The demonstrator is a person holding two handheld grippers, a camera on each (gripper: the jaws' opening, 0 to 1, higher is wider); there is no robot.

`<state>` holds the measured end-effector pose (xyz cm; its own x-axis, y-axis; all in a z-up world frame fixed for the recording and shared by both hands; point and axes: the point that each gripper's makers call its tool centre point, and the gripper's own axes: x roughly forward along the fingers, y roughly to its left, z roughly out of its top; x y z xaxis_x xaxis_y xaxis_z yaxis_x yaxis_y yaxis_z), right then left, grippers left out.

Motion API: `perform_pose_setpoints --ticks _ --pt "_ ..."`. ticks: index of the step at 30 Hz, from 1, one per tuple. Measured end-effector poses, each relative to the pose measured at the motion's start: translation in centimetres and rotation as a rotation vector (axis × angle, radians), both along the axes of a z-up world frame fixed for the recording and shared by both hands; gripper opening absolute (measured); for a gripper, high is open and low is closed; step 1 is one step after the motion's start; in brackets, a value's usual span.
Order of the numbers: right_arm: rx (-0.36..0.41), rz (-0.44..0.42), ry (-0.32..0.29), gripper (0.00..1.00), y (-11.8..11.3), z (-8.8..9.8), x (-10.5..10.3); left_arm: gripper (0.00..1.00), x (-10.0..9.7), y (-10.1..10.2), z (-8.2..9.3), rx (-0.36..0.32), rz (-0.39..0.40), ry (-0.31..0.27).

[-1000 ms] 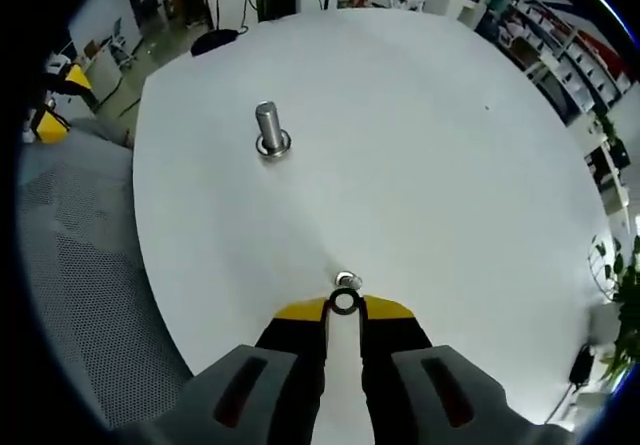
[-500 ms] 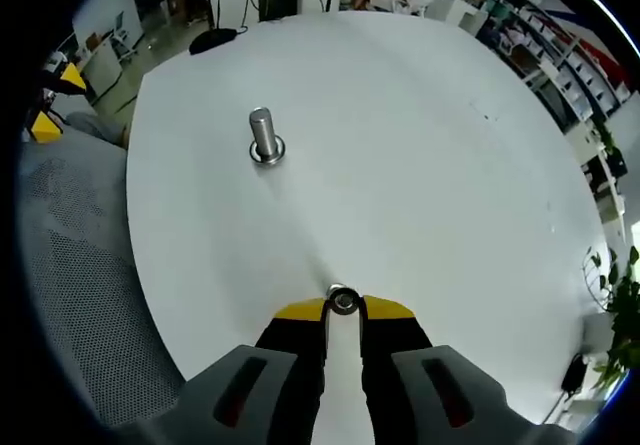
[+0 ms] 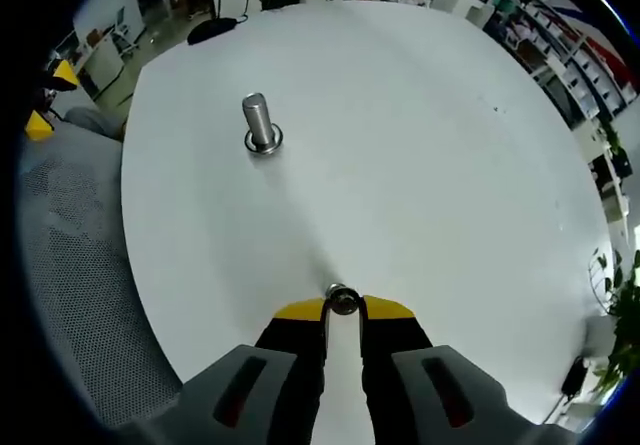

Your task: Place the washer onto the threaded stud by aligning its center hole with the stud, sliding it down to the base, and recovering from edge contact or off-axis alignment until the washer reaches the visible bottom stop.

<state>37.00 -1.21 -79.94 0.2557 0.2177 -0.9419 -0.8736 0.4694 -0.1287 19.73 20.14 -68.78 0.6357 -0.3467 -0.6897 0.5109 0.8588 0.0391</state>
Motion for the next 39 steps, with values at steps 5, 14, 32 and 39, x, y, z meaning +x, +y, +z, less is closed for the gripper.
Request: perform_pose_setpoints --ticks 5,14,32,39 --pt "-0.009 -0.002 0.017 0.14 -0.1 -0.9 -0.1 0.24 0.0 0.0 -0.1 0.002 0.0 0.004" --pt "-0.025 0.001 0.039 0.14 -0.1 -2.1 -0.3 0.24 -0.1 0.1 -0.1 0.004 0.005 0.008" --pt "-0.016 -0.012 0.047 0.18 -0.3 -2.8 0.0 0.24 -0.1 0.2 -0.3 0.012 0.005 0.014" --pt "-0.001 -0.027 0.047 0.2 -0.7 -2.4 -0.5 0.24 -0.1 0.2 -0.3 0.012 0.006 0.015"
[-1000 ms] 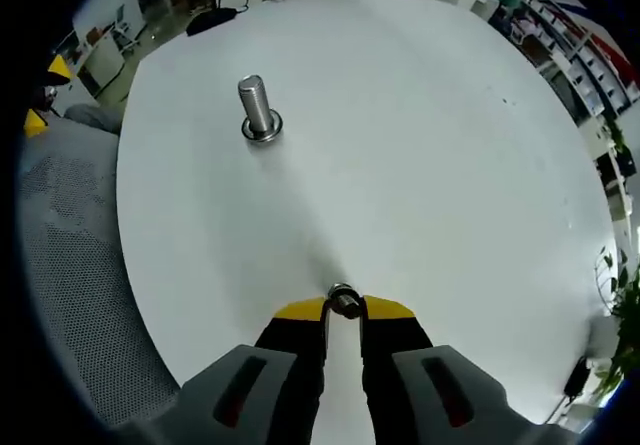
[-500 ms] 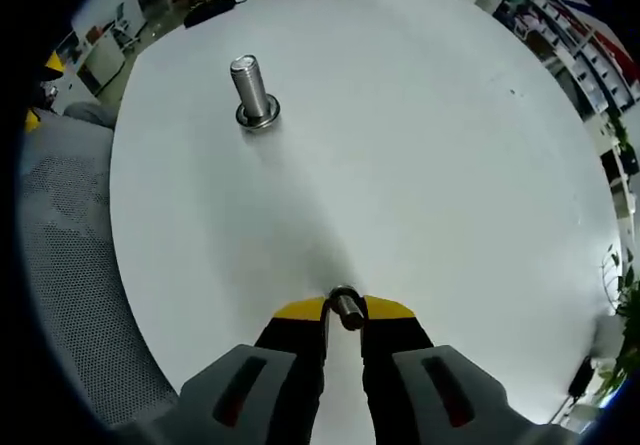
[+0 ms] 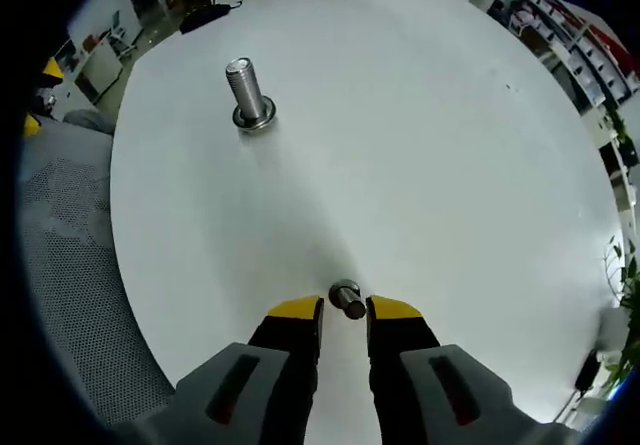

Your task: Place the washer onto the threaded stud by aligning its center hole with the stud, sliding it down to the base, and recovering from edge contact or off-axis alignment until the washer reaches the visible bottom stop.

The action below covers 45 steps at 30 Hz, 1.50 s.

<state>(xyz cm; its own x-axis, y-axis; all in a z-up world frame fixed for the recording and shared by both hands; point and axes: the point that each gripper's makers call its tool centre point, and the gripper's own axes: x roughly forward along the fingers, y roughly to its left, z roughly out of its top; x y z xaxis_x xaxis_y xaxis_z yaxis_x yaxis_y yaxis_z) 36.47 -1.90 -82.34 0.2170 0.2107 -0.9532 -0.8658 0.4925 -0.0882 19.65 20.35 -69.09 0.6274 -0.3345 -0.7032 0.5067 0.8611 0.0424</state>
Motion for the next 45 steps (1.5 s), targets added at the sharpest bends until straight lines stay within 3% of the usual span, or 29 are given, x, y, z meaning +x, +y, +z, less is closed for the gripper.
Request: perform_pose_setpoints --ticks 7,14,19,24,29,35,40,45 --pt "0.019 0.0 -0.014 0.21 -0.9 0.9 -0.5 0.24 0.0 -0.1 0.1 -0.001 -0.004 -0.001" --pt "0.052 -0.055 -0.035 0.22 -2.5 2.0 -1.8 0.24 -0.1 -0.2 0.1 -0.003 -0.011 -0.004" --pt "0.115 -0.12 -0.071 0.24 -2.8 3.2 -2.2 0.24 -0.1 -0.3 0.3 -0.011 -0.013 -0.012" --pt "0.237 -0.16 -0.119 0.24 -1.9 5.8 -3.1 0.24 0.0 -0.5 0.8 -0.026 -0.017 -0.032" --pt "0.286 -0.166 -0.158 0.25 -2.2 7.8 -4.4 0.25 -0.1 -0.7 0.6 -0.025 -0.028 -0.026" --pt "0.413 -0.263 -0.19 0.25 -2.4 10.4 -6.0 0.27 -0.3 -0.9 0.6 -0.029 -0.04 -0.021" --pt "0.463 -0.277 -0.213 0.25 -2.5 12.6 -7.6 0.27 -0.2 -1.0 0.9 -0.044 -0.04 -0.031" --pt "0.538 -0.365 -0.248 0.26 -3.3 15.3 -8.4 0.27 0.1 -0.8 1.7 -0.078 -0.018 -0.063"
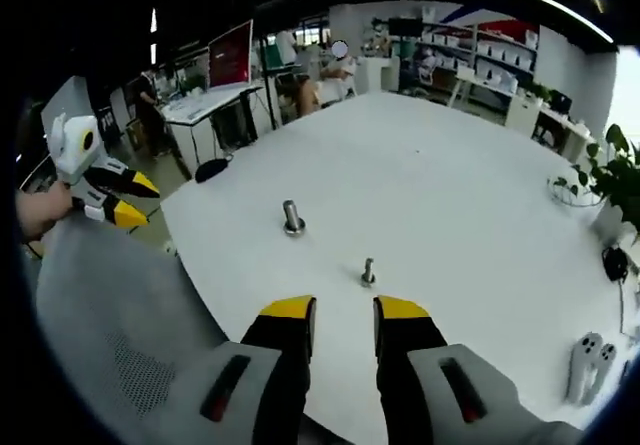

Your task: Place the washer onto the threaded stud by aligning its center hole with the stud, sliding it down to the base, and recovering from edge contact or off-axis alignment until the washer reaches the visible bottom stop.

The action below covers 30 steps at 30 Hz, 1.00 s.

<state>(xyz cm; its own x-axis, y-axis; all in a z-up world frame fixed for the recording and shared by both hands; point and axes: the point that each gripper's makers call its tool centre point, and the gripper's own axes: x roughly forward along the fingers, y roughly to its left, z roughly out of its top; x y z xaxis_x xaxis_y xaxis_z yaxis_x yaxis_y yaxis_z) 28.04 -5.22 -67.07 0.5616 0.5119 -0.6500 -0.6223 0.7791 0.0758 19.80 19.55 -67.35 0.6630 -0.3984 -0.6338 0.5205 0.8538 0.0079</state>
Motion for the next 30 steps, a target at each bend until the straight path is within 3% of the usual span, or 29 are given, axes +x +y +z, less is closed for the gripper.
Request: perform_pose_setpoints --ticks 2,10,14,19,24,30 --pt "0.041 -0.028 0.019 0.27 -0.4 0.6 -0.6 0.27 0.0 -0.1 0.1 -0.004 -0.001 -0.003" --pt "0.065 -0.066 -0.003 0.29 -1.8 1.9 -3.2 0.27 0.1 -0.3 0.7 -0.036 0.004 -0.029" --pt "0.085 -0.114 0.011 0.29 -2.5 1.5 -4.1 0.26 0.4 -0.2 1.7 -0.069 0.018 -0.067" --pt "0.101 -0.14 0.01 0.29 -2.8 1.2 -5.3 0.27 0.3 -0.3 1.3 -0.062 0.015 -0.051" --pt "0.132 -0.18 -0.031 0.29 -3.4 2.0 -5.6 0.29 0.3 -0.5 1.8 -0.091 0.015 -0.066" --pt "0.15 -0.191 -0.015 0.29 -3.3 1.5 -6.4 0.29 0.4 -0.6 1.9 -0.096 0.008 -0.073"
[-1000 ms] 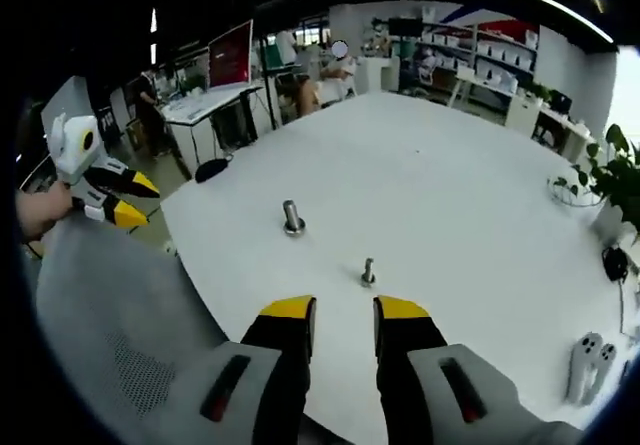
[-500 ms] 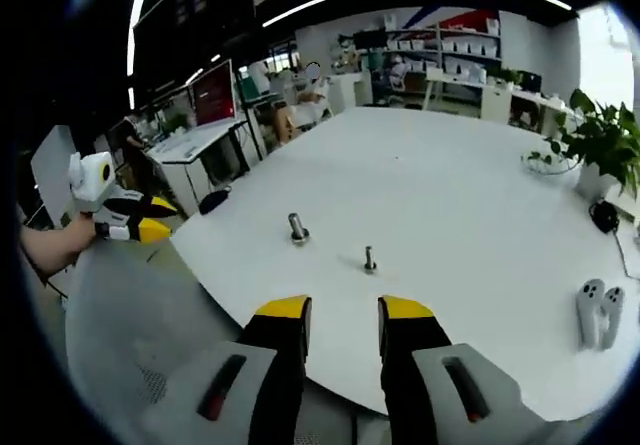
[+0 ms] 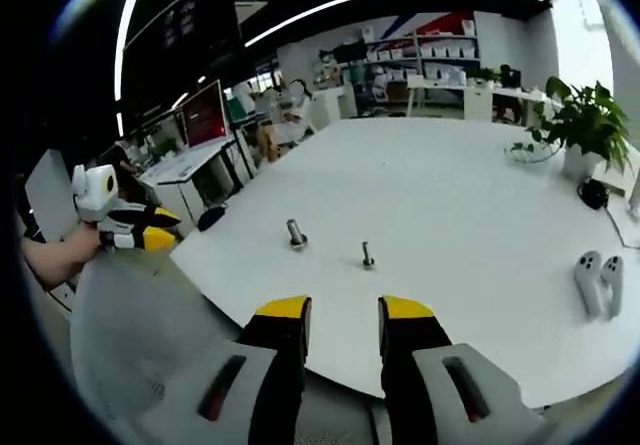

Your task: Place the washer onto the threaded stud by aligning its center hole with the stud, sliding it down to the base, and recovering from edge contact or off-axis alignment until the washer reaches the visible bottom stop.

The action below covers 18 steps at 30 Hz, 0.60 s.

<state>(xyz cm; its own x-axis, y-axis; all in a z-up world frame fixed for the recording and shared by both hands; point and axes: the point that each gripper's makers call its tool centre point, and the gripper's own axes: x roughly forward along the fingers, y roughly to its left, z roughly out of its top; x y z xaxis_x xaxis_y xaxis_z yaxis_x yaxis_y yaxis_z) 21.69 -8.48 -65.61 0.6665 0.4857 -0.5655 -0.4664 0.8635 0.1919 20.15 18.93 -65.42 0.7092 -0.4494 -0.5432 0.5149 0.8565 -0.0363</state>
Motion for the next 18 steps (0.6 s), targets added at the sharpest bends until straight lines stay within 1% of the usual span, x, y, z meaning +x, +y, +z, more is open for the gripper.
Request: perform_pose_setpoints --ticks 3,5,7,10,11,15,17,18 --pt "-0.004 0.009 -0.002 0.29 0.4 -0.2 -0.7 0.28 0.0 0.0 -0.2 0.009 -0.003 0.006" --pt "-0.006 0.01 -0.01 0.29 0.5 -0.3 -1.1 0.28 0.2 0.0 0.0 0.013 -0.002 -0.007" --pt "0.005 0.006 -0.012 0.29 0.6 -0.3 -1.2 0.27 0.2 0.1 0.2 0.015 0.004 -0.016" --pt "0.038 0.002 -0.004 0.29 1.0 0.1 -1.2 0.27 0.4 0.4 0.0 0.028 0.017 -0.01" --pt "0.052 0.005 -0.018 0.29 1.3 0.5 -1.1 0.27 0.4 0.5 -0.1 0.035 0.022 -0.007" --pt "0.07 0.034 -0.018 0.3 3.0 0.9 -1.0 0.27 0.6 0.9 -0.3 0.045 0.04 0.001" --pt "0.033 0.07 -0.032 0.3 3.4 0.8 -1.1 0.27 0.6 1.0 -0.6 0.051 0.043 0.015" --pt "0.023 0.073 -0.045 0.3 3.4 0.8 -1.0 0.28 0.5 1.0 -0.8 0.052 0.044 0.022"
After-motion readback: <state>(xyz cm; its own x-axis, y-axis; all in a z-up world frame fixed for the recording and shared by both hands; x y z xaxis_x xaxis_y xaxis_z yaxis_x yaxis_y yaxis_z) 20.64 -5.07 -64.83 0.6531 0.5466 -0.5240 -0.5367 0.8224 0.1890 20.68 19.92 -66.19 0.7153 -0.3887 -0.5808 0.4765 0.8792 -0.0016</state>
